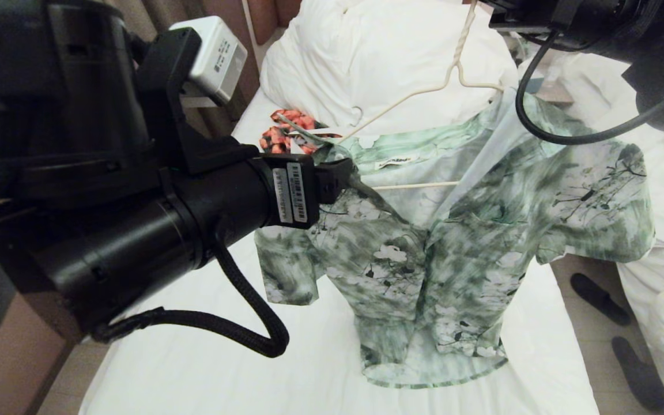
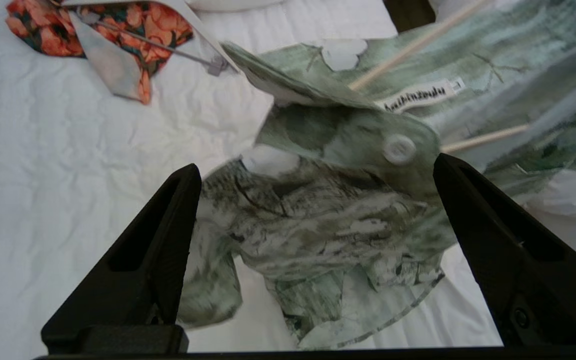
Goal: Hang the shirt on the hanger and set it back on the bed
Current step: Take the clothes hanger out of the clothes
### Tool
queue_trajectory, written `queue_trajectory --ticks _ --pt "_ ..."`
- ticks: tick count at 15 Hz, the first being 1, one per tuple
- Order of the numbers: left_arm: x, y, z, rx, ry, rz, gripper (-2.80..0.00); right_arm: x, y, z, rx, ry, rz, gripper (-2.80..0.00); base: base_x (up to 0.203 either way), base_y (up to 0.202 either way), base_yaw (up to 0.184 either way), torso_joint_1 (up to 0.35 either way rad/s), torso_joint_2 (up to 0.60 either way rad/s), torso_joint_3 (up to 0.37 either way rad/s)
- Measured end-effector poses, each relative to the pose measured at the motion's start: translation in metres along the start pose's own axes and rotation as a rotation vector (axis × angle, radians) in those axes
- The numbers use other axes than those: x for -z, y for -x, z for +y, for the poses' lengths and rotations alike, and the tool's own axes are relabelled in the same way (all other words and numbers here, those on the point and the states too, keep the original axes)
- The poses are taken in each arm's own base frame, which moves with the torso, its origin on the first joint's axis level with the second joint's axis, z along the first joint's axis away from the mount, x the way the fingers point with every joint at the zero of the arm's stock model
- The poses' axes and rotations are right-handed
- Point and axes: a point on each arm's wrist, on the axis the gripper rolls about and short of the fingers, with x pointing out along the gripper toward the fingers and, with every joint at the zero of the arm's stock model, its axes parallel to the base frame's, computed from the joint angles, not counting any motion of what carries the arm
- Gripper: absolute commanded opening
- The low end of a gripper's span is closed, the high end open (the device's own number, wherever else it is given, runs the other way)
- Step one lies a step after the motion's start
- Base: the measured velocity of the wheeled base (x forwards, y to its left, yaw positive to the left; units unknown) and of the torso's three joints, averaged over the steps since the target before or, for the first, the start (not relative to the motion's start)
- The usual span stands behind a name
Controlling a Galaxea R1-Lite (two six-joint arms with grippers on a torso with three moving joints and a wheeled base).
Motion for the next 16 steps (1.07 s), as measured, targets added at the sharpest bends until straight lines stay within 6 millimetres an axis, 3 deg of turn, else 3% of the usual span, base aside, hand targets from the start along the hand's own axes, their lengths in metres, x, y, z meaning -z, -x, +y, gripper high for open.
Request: queue_trajectory --ticks 7,12,13,16 --pt "0.008 -0.012 -0.018 0.035 -0.004 -0.01 0.0 0.011 -0.002 -0.009 0.0 -0.022 0.008 -2.8 0.0 0.0 0.0 0.0 0.0 0.0" --pt "0.011 -0.044 -0.011 -0.046 -0.012 0.002 0.0 0.007 -0.003 -0.002 -0.007 -0.021 0.008 -2.8 0.0 0.0 0.0 0.0 0.0 0.0" --pt "0.008 -0.047 -0.011 -0.051 -0.016 -0.004 -2.8 0.007 -0.003 -0.001 -0.008 -0.02 0.008 -2.8 0.0 0.0 0.0 0.0 0.0 0.0" --pt "0.001 -0.047 -0.007 -0.065 -0.019 -0.024 -2.8 0.004 -0.002 0.002 -0.009 -0.011 0.006 -2.8 0.0 0.0 0.0 0.0 0.0 0.0"
